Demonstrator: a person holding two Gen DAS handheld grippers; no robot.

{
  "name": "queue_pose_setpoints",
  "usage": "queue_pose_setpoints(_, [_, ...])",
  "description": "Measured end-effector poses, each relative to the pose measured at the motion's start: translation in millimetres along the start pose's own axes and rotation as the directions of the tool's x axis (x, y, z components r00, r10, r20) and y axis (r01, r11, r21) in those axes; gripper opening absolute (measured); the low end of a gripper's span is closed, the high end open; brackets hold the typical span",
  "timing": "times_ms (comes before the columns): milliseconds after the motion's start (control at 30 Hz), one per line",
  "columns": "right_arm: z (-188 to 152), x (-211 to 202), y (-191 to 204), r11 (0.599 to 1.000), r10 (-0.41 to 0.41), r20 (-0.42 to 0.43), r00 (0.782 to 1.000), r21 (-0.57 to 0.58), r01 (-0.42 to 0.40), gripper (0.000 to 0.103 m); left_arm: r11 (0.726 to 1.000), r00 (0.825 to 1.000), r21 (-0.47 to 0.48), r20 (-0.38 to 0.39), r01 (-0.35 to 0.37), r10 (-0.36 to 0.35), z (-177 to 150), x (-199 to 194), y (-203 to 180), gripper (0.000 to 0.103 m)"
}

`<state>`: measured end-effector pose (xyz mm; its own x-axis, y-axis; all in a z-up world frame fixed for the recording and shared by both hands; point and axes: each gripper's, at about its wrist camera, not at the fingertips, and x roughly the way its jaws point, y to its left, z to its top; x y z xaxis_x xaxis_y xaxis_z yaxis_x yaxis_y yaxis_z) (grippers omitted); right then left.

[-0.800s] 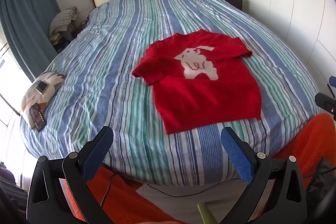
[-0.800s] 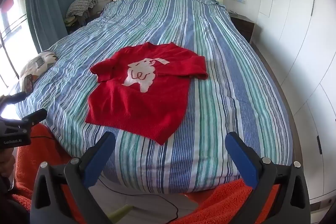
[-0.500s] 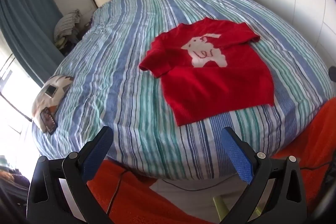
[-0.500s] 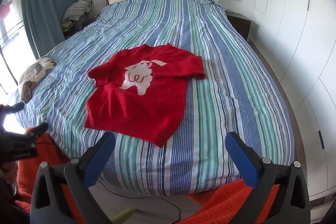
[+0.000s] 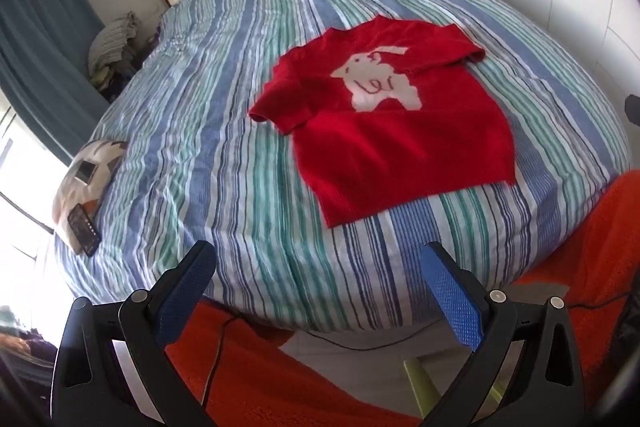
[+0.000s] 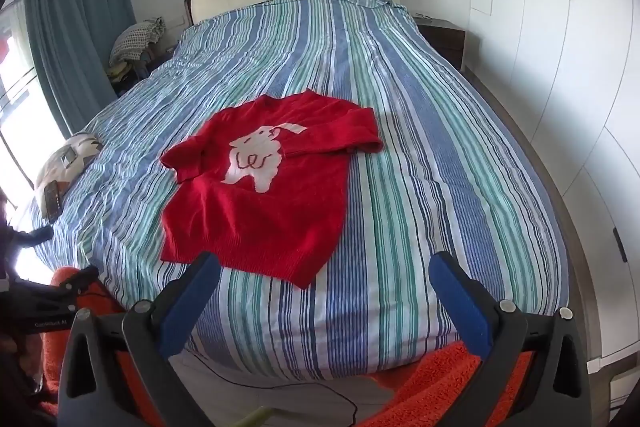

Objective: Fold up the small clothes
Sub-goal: 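Move both grippers toward the hem of the red sweater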

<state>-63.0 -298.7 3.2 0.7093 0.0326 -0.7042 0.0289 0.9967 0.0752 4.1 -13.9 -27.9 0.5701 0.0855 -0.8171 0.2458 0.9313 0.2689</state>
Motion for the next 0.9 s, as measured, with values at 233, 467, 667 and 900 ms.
queue_pose_setpoints(233, [-1, 5, 1, 1.0, -0.011, -0.005, 1.0, -0.016, 0.011, 0.103, 1.0, 0.998, 0.019, -0.064, 0.022, -0.021, -11, 8, -9, 0.102])
queue_pose_setpoints(467, [-1, 6, 0, 1.0, -0.019, 0.001, 1.0, -0.01, 0.019, 0.103, 0.996, 0.985, -0.008, -0.151, 0.088, -0.088, -22, 14, -11, 0.102])
queue_pose_setpoints(667, [0, 7, -7, 1.0, -0.021, 0.007, 1.0, -0.006, 0.021, 0.103, 0.998, 0.996, -0.046, -0.083, 0.035, -0.038, -5, 7, 10, 0.102])
queue_pose_setpoints(900, [-2, 7, -5, 1.0, -0.006, 0.008, 1.0, -0.007, 0.006, 0.103, 0.996, 0.997, -0.072, -0.04, 0.059, -0.062, 9, 5, 25, 0.102])
